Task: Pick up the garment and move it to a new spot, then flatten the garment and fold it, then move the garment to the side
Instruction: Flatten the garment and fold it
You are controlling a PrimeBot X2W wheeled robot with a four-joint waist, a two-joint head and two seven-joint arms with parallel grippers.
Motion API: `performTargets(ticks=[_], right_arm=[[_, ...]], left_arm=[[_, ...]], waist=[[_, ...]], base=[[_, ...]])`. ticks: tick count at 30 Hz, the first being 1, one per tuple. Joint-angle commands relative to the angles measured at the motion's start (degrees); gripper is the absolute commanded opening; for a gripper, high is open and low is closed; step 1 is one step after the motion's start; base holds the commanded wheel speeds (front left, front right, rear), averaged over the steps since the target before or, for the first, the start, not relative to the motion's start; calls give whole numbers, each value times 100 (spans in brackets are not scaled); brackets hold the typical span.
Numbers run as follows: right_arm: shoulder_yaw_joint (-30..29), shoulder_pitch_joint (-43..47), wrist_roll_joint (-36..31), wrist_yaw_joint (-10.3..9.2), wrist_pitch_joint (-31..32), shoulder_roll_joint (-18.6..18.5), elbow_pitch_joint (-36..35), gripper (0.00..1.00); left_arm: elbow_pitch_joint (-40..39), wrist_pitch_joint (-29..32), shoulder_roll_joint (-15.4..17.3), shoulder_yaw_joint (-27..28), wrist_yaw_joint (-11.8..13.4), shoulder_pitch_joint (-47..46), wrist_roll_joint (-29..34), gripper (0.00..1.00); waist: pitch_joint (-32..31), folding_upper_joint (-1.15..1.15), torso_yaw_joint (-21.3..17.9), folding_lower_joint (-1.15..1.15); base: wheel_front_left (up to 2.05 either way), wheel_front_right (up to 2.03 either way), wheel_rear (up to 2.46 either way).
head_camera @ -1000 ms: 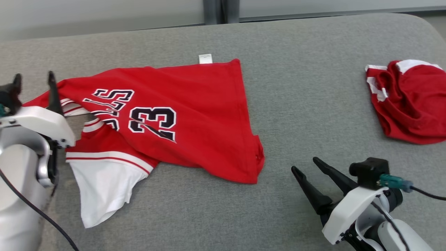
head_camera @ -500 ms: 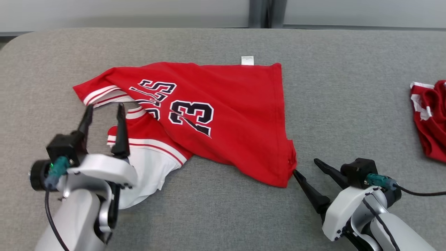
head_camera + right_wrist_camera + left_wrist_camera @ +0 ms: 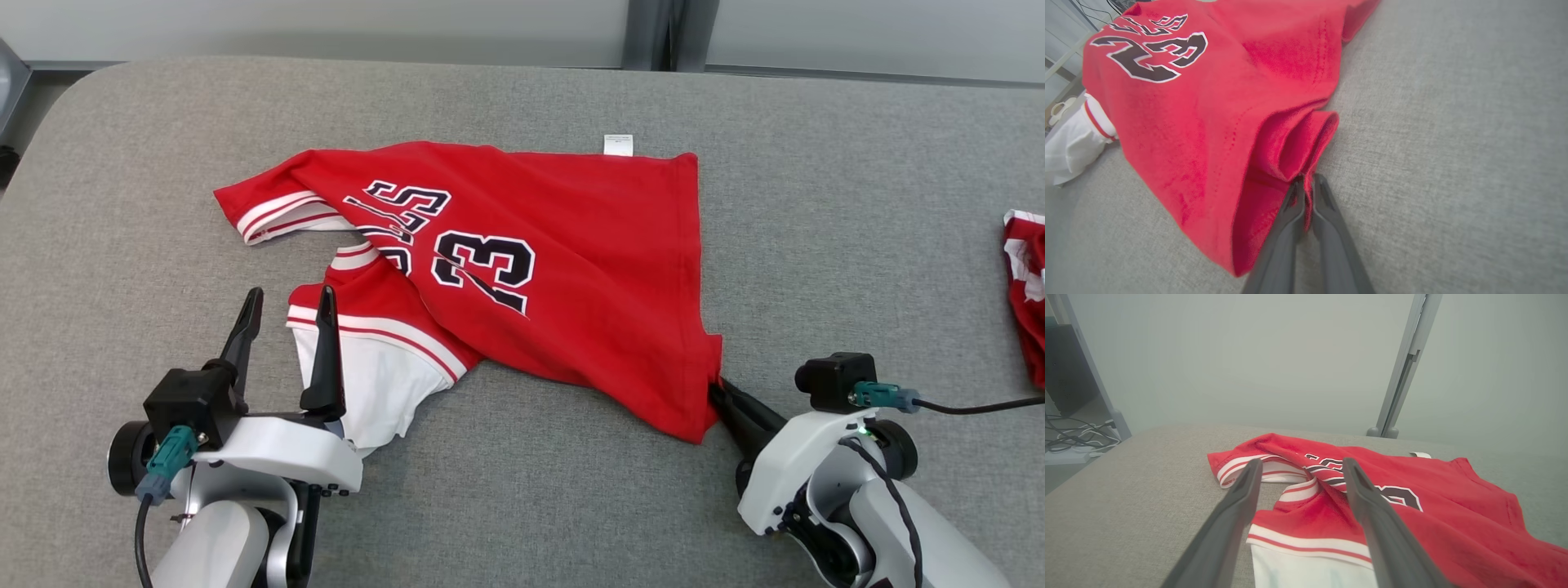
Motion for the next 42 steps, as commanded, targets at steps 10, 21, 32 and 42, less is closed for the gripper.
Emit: performTargets(ticks=[10,21,32,42], right_arm=[[-855,577,1117,0,92,-91,-419,0],[-1719,1786,1198,0,1163,-64,-1726,0],[-2585,2385,565,0,1951,287,-2698,100],[-3138,2154,181,0,2505,87,-3612,100]], left_arm=[[-79,-26,32,-18,63,200,-25,100],[20,-99,4,-46,50,182,-57,100],[119,-112,-6,-94,18,280,-121,100],[108,-146,-52,-191,5,342,-128,100]], waist=[[-73,0,-387,0],[-109,0,-801,0],[-248,0,-881,0],[-352,0,-571,0]], base=[[0,0,0],[0,0,0],[0,0,0],[0,0,0]])
